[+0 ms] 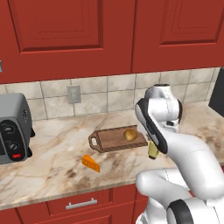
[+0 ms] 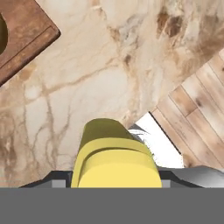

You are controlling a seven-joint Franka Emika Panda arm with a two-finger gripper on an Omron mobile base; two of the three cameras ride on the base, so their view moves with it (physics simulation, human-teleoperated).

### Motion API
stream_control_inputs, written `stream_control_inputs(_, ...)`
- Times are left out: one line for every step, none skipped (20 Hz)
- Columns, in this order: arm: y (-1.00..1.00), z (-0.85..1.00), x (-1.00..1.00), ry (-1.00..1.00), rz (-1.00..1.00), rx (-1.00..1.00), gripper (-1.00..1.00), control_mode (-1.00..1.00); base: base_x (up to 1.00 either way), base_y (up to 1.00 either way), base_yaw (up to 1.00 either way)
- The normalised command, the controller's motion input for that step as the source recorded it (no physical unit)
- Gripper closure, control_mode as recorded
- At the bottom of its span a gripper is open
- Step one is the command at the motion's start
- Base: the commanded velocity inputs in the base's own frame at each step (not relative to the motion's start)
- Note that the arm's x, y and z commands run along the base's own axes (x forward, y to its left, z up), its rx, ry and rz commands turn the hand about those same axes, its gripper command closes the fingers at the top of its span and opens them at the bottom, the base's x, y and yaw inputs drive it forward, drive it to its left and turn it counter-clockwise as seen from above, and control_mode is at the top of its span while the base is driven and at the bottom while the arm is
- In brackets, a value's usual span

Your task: Retrieve the reheated potato from the microwave, then place the potato, cheese, and condiment on the cutting board.

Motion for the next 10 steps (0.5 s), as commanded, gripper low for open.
stream_control_inputs(0.28,0.18,0.31,0.0,0.51,0.07,1.0,-1.0,0.0,0.0,0.0)
stream_control_inputs(0.3,0.16,0.33,0.0,0.5,0.05,1.0,-1.0,0.0,0.0,0.0)
stream_control_inputs(0.29,0.13,0.37,0.0,0.46,0.04,1.0,-1.0,0.0,0.0,0.0)
stream_control_inputs(0.28,0.11,0.4,0.0,0.44,0.03,1.0,-1.0,0.0,0.0,0.0)
stream_control_inputs(0.24,0.11,0.46,-0.01,0.4,0.04,1.0,-1.0,0.0,0.0,0.0)
stream_control_inputs(0.24,0.09,0.45,-0.04,0.39,0.03,1.0,-1.0,0.0,0.0,0.0)
stream_control_inputs(0.23,0.07,0.46,-0.03,0.38,0.05,1.0,-1.0,0.0,0.0,0.0)
stream_control_inputs(0.25,0.03,0.43,-0.04,0.35,0.05,1.0,-1.0,0.0,0.0,0.0)
stream_control_inputs(0.26,0.03,0.41,-0.05,0.34,0.05,1.0,-1.0,0.0,0.0,0.0)
stream_control_inputs(0.32,0.01,0.39,-0.05,0.31,0.05,1.0,-1.0,0.0,0.0,0.0)
